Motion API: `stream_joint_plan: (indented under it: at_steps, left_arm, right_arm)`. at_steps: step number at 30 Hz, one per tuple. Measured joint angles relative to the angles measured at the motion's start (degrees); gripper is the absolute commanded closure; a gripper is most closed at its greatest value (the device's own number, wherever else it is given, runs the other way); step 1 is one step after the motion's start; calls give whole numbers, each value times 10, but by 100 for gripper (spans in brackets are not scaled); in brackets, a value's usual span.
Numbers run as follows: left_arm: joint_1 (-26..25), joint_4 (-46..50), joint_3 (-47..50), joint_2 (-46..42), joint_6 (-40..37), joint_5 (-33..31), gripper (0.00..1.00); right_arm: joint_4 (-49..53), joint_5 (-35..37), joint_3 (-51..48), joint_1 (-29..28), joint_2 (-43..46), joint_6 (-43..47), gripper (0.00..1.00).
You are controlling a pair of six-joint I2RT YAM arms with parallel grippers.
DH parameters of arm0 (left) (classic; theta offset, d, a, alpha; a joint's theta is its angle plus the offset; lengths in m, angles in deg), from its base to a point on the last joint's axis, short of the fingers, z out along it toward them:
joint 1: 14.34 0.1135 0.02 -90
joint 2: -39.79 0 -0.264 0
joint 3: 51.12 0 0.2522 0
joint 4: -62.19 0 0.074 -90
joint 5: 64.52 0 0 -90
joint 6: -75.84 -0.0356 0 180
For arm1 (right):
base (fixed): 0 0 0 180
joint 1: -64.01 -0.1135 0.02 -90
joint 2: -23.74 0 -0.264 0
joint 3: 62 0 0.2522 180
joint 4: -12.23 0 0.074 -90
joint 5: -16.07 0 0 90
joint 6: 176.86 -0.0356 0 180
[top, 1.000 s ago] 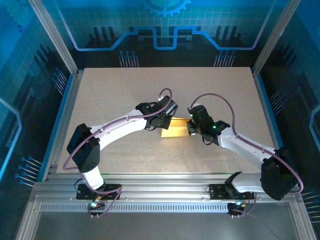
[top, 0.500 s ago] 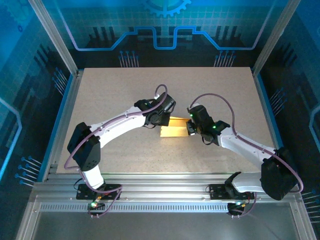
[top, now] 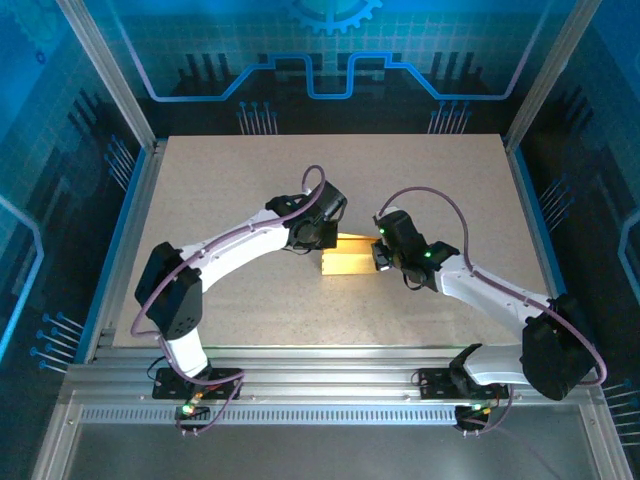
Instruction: Fold the paper box
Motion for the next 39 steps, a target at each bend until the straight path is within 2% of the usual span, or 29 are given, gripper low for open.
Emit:
stream_joint_plan:
  at_steps: [7,16,23,39]
  left_arm:
    - [3,-41,19,0,20,-6,100]
    - [-1,-130,88,-33,15,-20,100]
    - [-15,-191,136,-51,-18,-54,100]
    - [-31,-314,230,-89,-70,-79,100]
  right_arm:
    - [-7,3,0,0,-2,-9,100]
    - [-23,5,-11,0,-2,-23,100]
    - [-33,4,-24,-2,8,-30,100]
    - [-62,0,-59,-5,33,-46,100]
